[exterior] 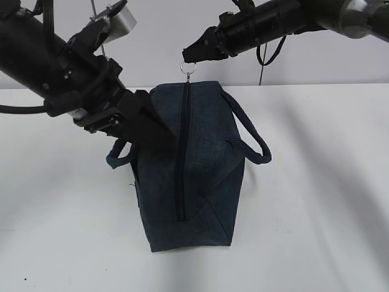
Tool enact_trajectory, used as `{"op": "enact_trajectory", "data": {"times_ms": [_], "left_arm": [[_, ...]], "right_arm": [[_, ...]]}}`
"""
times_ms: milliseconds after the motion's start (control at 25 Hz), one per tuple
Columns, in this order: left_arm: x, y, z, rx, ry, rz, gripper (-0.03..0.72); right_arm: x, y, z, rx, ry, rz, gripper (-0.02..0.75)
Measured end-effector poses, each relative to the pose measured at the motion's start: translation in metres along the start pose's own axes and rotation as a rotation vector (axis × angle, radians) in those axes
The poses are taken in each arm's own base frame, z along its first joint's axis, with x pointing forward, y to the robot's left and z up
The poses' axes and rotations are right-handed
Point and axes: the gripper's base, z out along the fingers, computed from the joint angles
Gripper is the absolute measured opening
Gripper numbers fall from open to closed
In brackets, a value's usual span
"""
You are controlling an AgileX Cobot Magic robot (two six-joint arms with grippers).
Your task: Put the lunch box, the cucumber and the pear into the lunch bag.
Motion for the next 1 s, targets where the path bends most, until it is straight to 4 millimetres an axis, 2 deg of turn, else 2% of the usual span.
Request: {"op": "enact_trajectory", "data": {"times_ms": [560,880,1000], "left_arm": [[-0.019,0.01,-0.003,-0.112,-0.214,-0.035,0.491],[-0.036,0.023,-0.01,-0.242,-0.422,-0.072,0.492],[-0.041,0.029,-0.007,-0.262,-0.457,-0.095,0.492]], "right_arm": [[0.0,0.001,0.0,-0.007,0.004,0.0,0.006],[0.0,0.001,0.0,-0.008,0.008,-0.003,0.006],[0.001,0.001,0.0,-0.008,0.012,-0.005,0.006]]}}
